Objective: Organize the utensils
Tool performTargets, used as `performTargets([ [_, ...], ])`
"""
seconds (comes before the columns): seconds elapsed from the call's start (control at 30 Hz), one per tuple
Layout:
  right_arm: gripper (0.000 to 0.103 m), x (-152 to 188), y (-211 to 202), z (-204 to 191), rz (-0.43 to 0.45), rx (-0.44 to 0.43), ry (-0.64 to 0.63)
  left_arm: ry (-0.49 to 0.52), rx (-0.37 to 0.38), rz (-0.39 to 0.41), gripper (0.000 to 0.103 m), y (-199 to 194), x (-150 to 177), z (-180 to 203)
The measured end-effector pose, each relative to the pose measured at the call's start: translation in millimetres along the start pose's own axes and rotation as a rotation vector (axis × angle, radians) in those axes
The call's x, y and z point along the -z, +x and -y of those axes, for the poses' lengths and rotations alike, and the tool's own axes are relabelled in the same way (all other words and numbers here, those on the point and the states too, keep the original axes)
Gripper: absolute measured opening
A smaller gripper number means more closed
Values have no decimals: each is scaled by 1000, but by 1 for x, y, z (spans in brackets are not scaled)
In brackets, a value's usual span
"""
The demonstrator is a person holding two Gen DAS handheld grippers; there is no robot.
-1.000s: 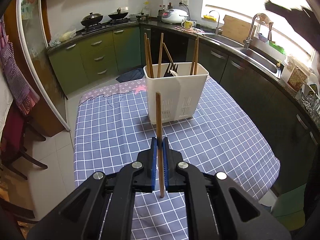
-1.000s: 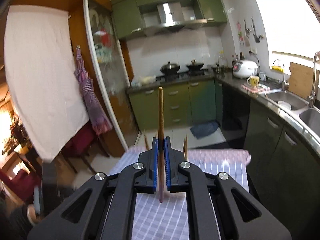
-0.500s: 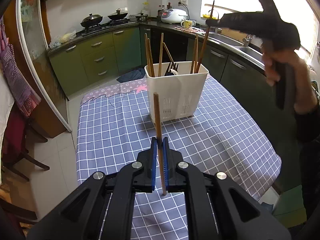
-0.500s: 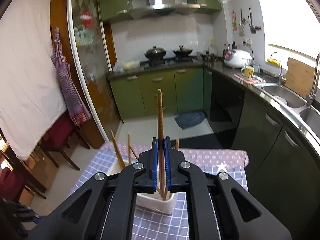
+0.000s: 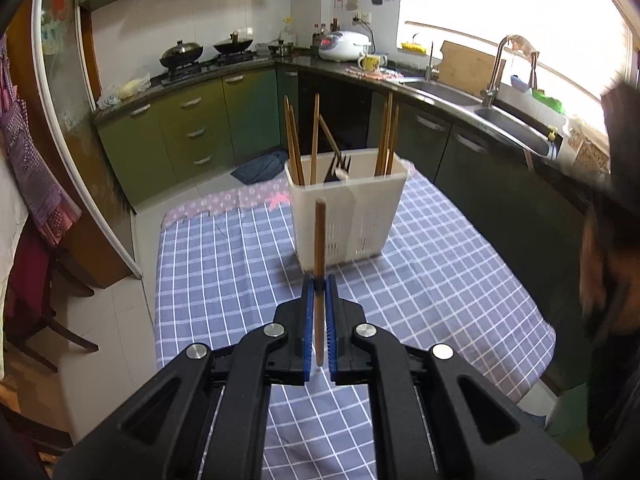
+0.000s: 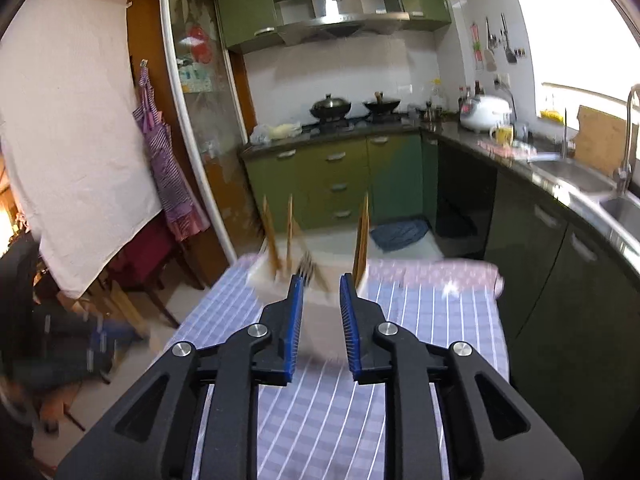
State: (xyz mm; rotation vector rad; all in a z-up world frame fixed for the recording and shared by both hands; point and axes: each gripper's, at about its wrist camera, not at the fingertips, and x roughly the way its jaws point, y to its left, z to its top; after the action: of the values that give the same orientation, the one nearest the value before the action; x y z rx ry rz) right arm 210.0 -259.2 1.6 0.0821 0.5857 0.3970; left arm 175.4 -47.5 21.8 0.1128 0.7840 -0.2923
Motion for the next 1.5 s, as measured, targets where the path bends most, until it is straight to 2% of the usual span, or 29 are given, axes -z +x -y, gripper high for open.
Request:
performTargets([
  [0.1,20,40,-13,9,-32,-9,33,0,-5,29,6,-10,-19,-1],
  [0.33,20,120,-18,31,-119,48,106,-1,-34,131,6,-39,-86,0],
  [0.47,20,148,-14,42,-154,70,138,-6,-56,215,6,-47,-127,3],
  [0.6,20,156,-8,50,-168,53,177,-22,-61,268,6,-39,-150,6],
  [0.8,20,158,-8,57,-175,44,205,-53,-75,211,6,11,-160,6],
  [1.13,20,156,-17,69,-161,60,234,-71,-61,59,6,81,-132,-2],
  [1.17,20,156,-17,69,-161,61,233,-71,-58,43,7,86,-126,-3],
  [1.23,20,155,-17,67,-163,60,229,-72,-58,19,18,93,-115,-4],
  [1.3,20,154,-18,65,-162,59,222,-73,-60,15,35,95,-106,-6],
  [1.33,20,153,-19,64,-161,59,219,-73,-61,17,37,95,-103,-8],
  [1.4,20,152,-20,61,-159,58,211,-67,-65,26,51,93,-91,-9],
  [1.5,28,150,-23,56,-155,61,199,-72,-67,69,63,78,-72,-15],
])
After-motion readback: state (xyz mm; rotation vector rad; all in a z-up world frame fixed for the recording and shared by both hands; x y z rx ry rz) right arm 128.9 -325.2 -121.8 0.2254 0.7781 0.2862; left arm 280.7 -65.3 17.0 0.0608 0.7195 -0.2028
